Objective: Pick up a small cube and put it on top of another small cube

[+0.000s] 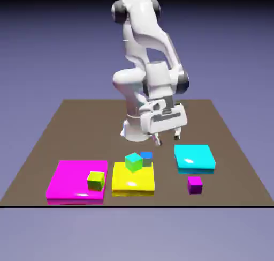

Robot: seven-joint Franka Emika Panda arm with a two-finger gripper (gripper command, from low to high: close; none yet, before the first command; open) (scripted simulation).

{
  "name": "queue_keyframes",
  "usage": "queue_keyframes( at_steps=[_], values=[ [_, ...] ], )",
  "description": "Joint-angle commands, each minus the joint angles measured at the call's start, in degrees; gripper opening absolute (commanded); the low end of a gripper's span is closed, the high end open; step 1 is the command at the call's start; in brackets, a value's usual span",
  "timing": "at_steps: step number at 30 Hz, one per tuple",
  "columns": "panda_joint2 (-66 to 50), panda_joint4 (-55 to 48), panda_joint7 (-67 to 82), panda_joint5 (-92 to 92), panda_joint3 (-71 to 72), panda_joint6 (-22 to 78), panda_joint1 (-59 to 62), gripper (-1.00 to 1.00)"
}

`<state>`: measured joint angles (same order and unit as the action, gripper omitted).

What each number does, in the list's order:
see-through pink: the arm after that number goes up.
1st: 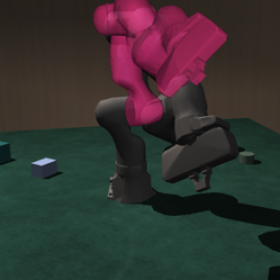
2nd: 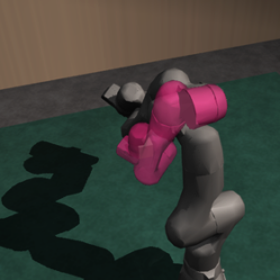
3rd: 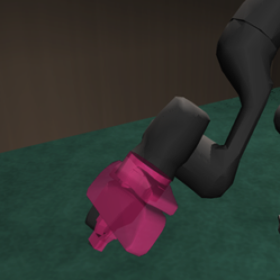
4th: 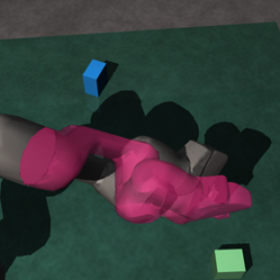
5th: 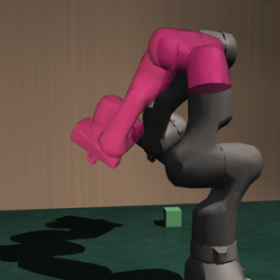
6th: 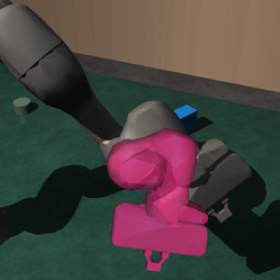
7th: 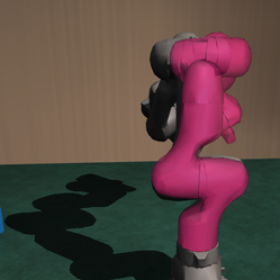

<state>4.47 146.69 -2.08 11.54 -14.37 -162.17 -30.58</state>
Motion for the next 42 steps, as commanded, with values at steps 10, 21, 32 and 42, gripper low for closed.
queue_keyframes(
  at_steps=[10, 21, 32, 42],
  values=[
    [-17.4, -8.8, 24.9, 7.1, -8.9, 7.3, -17.9, 0.0],
    [-36.0, -16.1, 42.9, 18.5, -4.9, 3.7, -20.3, -1.0],
    [-15.2, -7.1, 30.6, 1.5, -13.2, 14.0, -17.9, -1.0],
    [5.5, 4.8, 17.9, -16.1, -13.1, 20.2, -0.6, -1.0]
  ],
)
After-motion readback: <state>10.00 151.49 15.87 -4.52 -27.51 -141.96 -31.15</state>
